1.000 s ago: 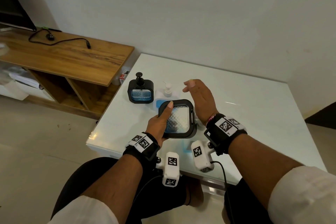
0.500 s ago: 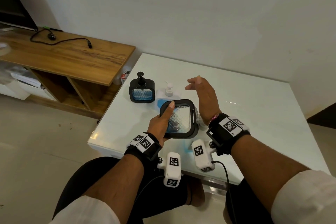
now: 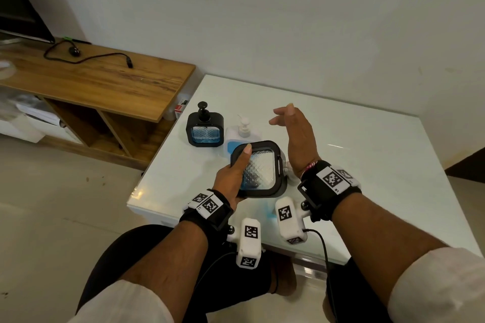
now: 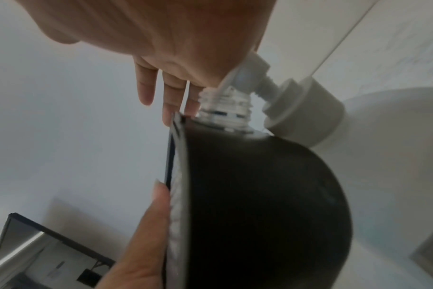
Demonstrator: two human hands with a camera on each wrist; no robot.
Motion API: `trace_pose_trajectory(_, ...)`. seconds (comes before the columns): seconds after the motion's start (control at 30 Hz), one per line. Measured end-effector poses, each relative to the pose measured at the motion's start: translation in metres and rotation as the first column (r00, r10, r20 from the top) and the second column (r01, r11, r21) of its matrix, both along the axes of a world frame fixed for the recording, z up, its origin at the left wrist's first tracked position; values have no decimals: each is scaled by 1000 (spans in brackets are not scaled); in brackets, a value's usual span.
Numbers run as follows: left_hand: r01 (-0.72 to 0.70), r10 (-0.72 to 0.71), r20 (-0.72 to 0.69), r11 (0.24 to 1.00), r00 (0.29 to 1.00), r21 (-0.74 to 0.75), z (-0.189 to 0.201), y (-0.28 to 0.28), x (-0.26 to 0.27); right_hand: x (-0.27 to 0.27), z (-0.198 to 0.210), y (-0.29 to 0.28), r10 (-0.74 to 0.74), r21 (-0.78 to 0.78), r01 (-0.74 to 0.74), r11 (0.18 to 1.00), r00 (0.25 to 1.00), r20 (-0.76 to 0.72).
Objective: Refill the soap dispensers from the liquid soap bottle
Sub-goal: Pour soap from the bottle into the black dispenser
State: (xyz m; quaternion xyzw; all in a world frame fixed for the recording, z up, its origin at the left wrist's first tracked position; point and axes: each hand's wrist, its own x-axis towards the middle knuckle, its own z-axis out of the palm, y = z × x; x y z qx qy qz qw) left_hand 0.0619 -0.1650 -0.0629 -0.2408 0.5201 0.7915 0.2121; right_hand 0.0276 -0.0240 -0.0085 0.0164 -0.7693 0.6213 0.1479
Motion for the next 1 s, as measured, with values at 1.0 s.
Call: trace_pose_trajectory(1.0,-1,1,-24,1000,1000,-8,-3,0,-2,1,8,-3,8,30,-11,999,995,95)
